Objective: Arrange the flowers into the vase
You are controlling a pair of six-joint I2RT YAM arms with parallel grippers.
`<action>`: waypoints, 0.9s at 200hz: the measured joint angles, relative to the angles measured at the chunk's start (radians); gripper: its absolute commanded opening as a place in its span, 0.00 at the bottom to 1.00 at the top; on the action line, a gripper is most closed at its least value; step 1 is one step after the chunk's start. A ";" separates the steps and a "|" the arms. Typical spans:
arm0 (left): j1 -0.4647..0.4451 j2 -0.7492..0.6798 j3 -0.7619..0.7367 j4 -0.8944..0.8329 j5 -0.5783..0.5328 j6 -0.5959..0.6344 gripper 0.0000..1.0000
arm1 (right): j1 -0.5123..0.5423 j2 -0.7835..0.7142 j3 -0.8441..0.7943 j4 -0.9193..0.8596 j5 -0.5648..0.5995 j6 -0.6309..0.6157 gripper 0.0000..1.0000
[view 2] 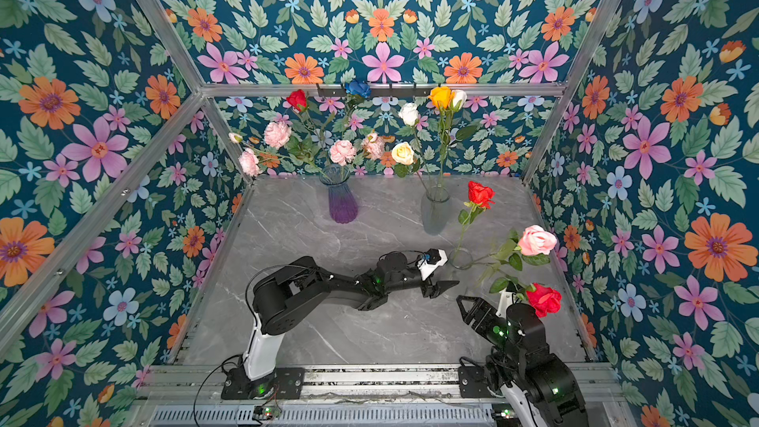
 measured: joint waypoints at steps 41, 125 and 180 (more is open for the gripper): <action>0.008 0.112 0.145 0.009 -0.006 -0.013 0.67 | 0.000 -0.040 -0.018 -0.054 -0.020 0.027 0.75; 0.030 0.305 0.430 -0.008 0.005 -0.057 0.66 | 0.000 -0.042 -0.025 -0.098 0.034 0.031 0.74; 0.039 0.315 0.422 -0.005 0.029 -0.064 0.77 | 0.000 -0.040 -0.059 -0.061 0.064 0.032 0.73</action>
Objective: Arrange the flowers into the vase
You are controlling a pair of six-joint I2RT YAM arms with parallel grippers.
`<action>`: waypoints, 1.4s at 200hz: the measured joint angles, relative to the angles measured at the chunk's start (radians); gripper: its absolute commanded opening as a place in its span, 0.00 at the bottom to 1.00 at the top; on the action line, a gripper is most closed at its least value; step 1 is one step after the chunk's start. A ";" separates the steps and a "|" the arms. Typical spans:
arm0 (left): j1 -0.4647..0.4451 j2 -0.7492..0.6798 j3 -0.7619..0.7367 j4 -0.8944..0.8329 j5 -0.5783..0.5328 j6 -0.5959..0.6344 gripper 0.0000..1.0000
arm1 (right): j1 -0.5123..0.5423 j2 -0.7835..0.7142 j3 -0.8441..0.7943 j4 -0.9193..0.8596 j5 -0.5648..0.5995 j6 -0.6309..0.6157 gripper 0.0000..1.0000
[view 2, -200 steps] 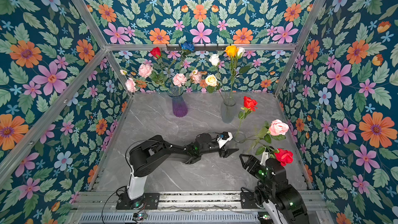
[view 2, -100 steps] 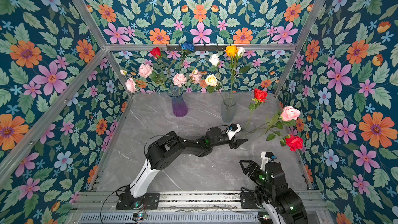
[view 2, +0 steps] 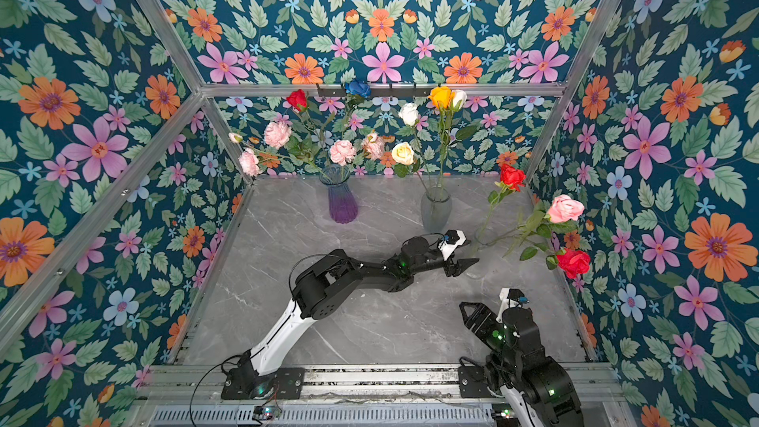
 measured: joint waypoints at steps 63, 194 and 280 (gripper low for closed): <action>0.003 -0.357 -0.441 0.175 0.008 -0.008 0.79 | -0.011 0.174 -0.069 0.076 0.043 -0.032 0.72; 0.007 -1.138 -1.014 0.204 -0.014 -0.042 0.78 | 0.030 0.254 -0.280 0.786 0.410 -0.480 0.81; 0.007 -1.308 -1.071 0.066 -0.055 0.030 0.78 | 0.029 0.476 -0.280 0.978 0.494 -0.480 0.83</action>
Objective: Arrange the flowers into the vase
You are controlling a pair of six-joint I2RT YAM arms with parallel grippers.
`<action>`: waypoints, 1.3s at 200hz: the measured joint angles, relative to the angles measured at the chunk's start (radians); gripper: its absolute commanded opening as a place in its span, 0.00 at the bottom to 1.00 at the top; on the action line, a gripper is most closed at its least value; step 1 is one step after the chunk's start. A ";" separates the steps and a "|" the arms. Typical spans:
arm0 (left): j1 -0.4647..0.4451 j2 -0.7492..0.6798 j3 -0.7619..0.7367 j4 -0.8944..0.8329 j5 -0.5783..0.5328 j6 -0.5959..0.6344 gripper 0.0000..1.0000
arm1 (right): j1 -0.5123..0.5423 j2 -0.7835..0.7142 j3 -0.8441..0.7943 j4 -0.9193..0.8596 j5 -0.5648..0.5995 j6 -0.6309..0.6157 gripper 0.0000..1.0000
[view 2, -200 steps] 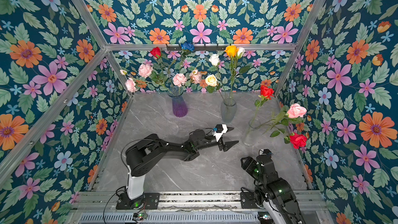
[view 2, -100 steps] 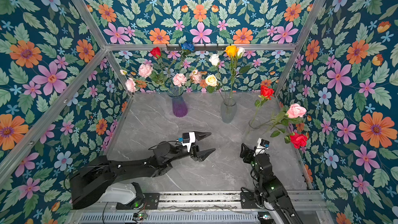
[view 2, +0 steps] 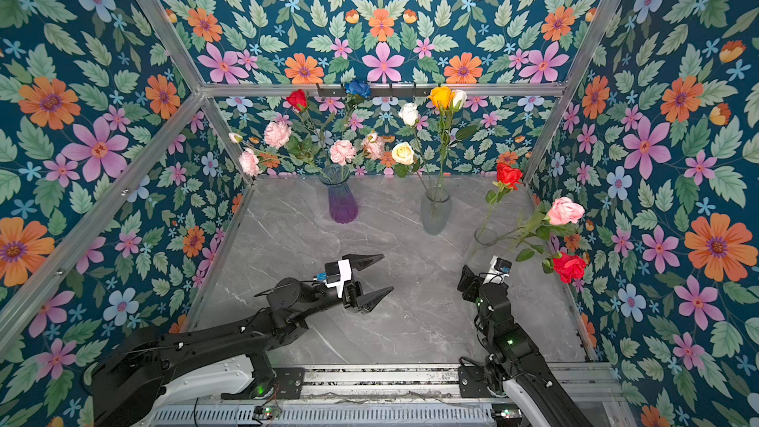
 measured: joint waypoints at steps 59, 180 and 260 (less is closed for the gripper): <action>0.000 -0.031 -0.006 -0.030 -0.003 0.014 0.78 | -0.030 0.149 0.043 0.086 -0.017 -0.011 0.82; 0.000 -0.062 0.016 -0.083 0.009 0.038 0.78 | -0.158 0.432 0.102 0.253 -0.104 0.033 0.81; 0.000 -0.116 0.021 -0.122 0.028 0.046 0.78 | -0.203 0.631 0.173 0.341 -0.141 0.060 0.81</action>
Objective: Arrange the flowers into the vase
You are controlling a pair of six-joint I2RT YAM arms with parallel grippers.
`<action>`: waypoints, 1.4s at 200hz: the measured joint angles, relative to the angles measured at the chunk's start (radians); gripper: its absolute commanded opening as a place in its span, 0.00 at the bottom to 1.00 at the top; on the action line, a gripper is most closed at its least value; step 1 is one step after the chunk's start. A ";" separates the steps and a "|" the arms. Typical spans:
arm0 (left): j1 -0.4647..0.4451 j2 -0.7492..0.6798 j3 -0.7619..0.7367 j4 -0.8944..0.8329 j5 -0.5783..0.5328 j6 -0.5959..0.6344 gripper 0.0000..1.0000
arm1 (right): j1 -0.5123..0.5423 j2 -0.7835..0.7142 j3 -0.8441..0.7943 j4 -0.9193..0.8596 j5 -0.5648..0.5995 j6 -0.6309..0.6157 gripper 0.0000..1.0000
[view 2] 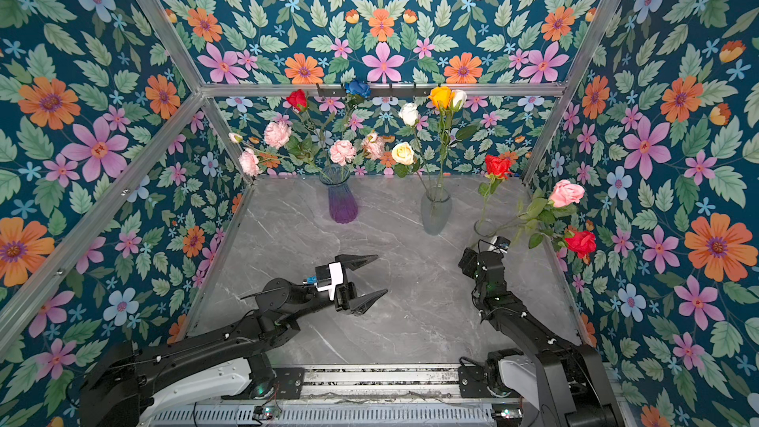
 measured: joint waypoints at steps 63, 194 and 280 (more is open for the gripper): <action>0.000 -0.066 0.000 -0.062 0.000 0.007 0.78 | -0.032 0.159 0.106 0.041 -0.001 0.000 0.81; 0.000 -0.175 0.000 -0.191 -0.023 0.028 0.78 | -0.137 0.412 0.354 0.024 -0.045 0.053 0.81; 0.000 -0.181 0.014 -0.221 -0.024 0.028 0.78 | -0.161 0.504 0.557 -0.074 -0.060 -0.003 0.82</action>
